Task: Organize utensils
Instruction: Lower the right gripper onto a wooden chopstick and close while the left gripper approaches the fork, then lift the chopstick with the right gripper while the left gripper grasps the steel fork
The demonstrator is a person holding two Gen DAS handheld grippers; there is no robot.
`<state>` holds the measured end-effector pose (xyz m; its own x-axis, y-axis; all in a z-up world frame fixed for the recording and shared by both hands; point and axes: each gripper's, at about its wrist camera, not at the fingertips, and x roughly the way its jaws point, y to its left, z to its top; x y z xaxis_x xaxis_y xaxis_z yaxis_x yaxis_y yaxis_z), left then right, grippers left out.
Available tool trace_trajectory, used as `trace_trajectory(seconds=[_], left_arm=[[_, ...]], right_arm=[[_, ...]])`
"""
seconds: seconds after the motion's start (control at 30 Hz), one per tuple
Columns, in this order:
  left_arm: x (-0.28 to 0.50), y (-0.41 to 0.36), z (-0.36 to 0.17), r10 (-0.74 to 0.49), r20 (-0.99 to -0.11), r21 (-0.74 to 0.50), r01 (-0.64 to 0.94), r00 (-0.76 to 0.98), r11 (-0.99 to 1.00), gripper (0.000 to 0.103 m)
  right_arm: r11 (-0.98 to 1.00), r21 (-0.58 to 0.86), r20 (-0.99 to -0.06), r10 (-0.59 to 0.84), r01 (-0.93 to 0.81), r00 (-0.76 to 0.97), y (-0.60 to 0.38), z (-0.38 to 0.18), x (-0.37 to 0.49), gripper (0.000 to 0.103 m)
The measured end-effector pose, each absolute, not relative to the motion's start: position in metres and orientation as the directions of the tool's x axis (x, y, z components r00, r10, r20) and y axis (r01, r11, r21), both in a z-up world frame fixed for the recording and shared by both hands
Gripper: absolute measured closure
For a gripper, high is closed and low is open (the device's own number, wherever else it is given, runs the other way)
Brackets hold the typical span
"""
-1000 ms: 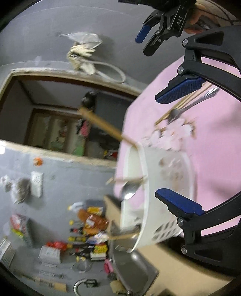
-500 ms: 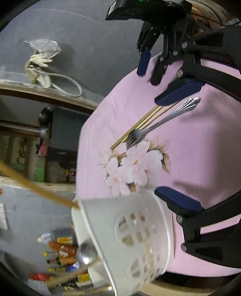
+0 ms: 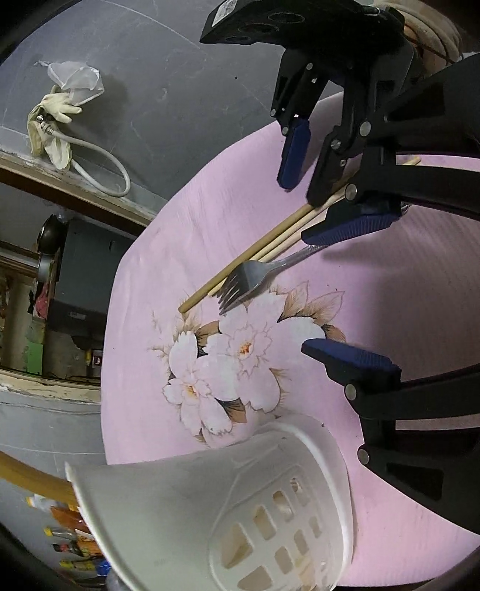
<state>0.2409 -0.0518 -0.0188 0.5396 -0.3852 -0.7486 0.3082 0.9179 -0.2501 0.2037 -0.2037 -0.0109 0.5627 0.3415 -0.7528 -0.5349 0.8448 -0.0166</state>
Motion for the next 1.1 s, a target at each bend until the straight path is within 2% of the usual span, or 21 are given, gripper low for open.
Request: trace_trajectory(seconds=[0.33,0.4,0.47,0.67,0.9,1.1], left_arm=[[0.248,-0.055,-0.017,-0.391,-0.753,-0.261,0.306,0.529,0.916,0.057],[0.25,-0.054,-0.019,-0.399,-0.757,-0.273,0.304,0.519,0.913,0.059],[0.252,-0.055,-0.02,-0.407,-0.758,-0.282,0.306,0.51,0.909,0.061],[0.263,-0.069,-0.022,-0.399,-0.773,-0.26,0.328,0.492,0.908,0.066],[0.275,-0.089,-0.027,-0.294,-0.809,-0.132,0.332,0.508,0.934,0.073],[0.276,-0.094,-0.031,-0.284,-0.814,-0.106,0.351,0.507,0.93,0.088]], right_arm=[[0.847,-0.035,-0.788,0.304,-0.531,0.536,-0.195,-0.017,0.222,0.078],[0.853,-0.053,-0.787,0.284,-0.519,0.548,-0.197,-0.016,0.224,0.094],[0.864,-0.047,-0.783,0.28,-0.5,0.556,-0.208,-0.015,0.225,0.099],[0.888,-0.081,-0.765,0.237,-0.453,0.599,-0.235,-0.01,0.213,0.099],[0.899,-0.122,-0.762,0.186,-0.42,0.62,-0.254,-0.006,0.198,0.099],[0.9,-0.131,-0.761,0.178,-0.416,0.624,-0.253,-0.006,0.203,0.099]])
